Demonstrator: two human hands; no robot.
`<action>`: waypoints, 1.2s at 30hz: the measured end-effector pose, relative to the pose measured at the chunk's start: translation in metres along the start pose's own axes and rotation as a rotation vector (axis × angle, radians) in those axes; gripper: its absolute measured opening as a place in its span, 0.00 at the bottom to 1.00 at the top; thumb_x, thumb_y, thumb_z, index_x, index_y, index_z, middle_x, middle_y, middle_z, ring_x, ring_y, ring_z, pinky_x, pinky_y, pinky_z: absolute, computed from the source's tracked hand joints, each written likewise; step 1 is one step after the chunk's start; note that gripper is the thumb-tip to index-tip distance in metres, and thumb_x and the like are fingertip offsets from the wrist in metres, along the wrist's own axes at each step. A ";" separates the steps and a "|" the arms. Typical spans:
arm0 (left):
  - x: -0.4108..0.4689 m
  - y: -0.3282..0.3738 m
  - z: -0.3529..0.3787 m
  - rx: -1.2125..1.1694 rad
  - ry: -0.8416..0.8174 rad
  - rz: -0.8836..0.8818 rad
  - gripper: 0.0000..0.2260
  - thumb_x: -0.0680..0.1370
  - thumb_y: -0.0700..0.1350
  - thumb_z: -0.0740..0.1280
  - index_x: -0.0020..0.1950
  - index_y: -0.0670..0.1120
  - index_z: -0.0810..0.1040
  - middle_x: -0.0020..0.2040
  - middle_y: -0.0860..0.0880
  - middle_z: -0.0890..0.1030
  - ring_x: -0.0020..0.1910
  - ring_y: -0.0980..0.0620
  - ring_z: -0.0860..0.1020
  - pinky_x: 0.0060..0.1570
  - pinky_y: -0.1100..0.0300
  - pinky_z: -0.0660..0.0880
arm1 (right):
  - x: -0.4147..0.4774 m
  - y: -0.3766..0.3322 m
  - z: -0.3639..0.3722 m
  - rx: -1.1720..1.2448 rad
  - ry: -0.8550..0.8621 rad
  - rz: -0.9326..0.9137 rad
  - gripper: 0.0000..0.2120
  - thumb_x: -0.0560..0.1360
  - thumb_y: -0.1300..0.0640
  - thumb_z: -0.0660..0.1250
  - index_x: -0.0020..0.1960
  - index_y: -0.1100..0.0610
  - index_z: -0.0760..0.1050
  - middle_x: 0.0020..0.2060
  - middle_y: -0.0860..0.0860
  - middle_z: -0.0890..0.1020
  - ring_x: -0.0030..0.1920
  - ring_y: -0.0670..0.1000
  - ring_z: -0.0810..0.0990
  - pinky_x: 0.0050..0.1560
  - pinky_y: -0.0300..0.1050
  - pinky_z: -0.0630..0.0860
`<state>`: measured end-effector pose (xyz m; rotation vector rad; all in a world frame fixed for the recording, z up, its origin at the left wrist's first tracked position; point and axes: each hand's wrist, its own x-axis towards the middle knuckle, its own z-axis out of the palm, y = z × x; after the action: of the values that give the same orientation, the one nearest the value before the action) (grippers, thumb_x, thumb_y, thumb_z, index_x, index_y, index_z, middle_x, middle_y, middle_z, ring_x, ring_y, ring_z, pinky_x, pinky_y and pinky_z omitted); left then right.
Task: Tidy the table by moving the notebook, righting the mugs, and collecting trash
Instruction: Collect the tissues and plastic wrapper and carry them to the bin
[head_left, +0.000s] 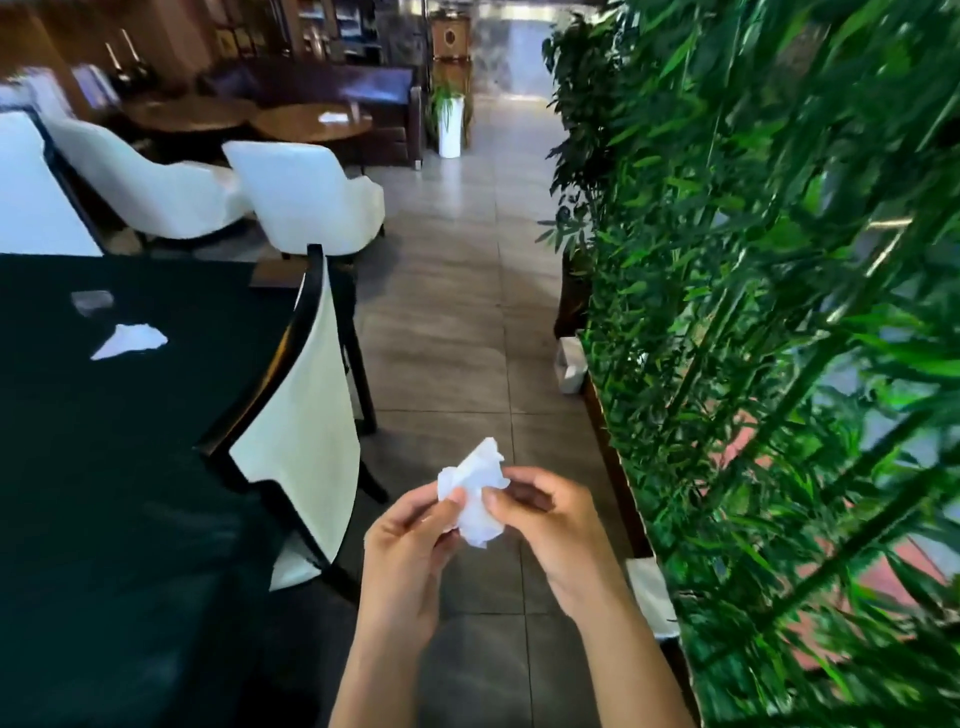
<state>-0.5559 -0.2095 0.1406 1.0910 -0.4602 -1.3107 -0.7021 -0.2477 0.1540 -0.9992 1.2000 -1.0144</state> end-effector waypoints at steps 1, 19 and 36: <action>0.015 0.001 0.004 0.006 0.007 -0.002 0.10 0.73 0.39 0.73 0.52 0.36 0.85 0.48 0.38 0.87 0.41 0.44 0.86 0.39 0.55 0.83 | 0.016 -0.002 0.000 -0.001 0.003 0.006 0.12 0.72 0.64 0.79 0.50 0.50 0.84 0.43 0.50 0.89 0.45 0.44 0.88 0.48 0.38 0.82; 0.311 0.069 0.106 -0.014 0.136 0.075 0.09 0.74 0.41 0.72 0.51 0.40 0.88 0.48 0.38 0.88 0.44 0.44 0.88 0.41 0.57 0.84 | 0.365 -0.087 0.018 -0.100 -0.209 -0.018 0.13 0.72 0.62 0.79 0.56 0.56 0.86 0.48 0.53 0.90 0.51 0.54 0.89 0.56 0.52 0.85; 0.550 0.171 0.055 0.006 0.249 0.165 0.09 0.80 0.38 0.69 0.54 0.44 0.89 0.50 0.37 0.88 0.48 0.44 0.87 0.48 0.56 0.83 | 0.600 -0.137 0.183 -0.162 -0.364 -0.037 0.10 0.75 0.65 0.76 0.47 0.50 0.84 0.39 0.41 0.89 0.41 0.40 0.88 0.39 0.32 0.81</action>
<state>-0.3652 -0.7555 0.1484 1.1784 -0.3597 -1.0146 -0.4802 -0.8502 0.1587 -1.2757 0.9734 -0.7316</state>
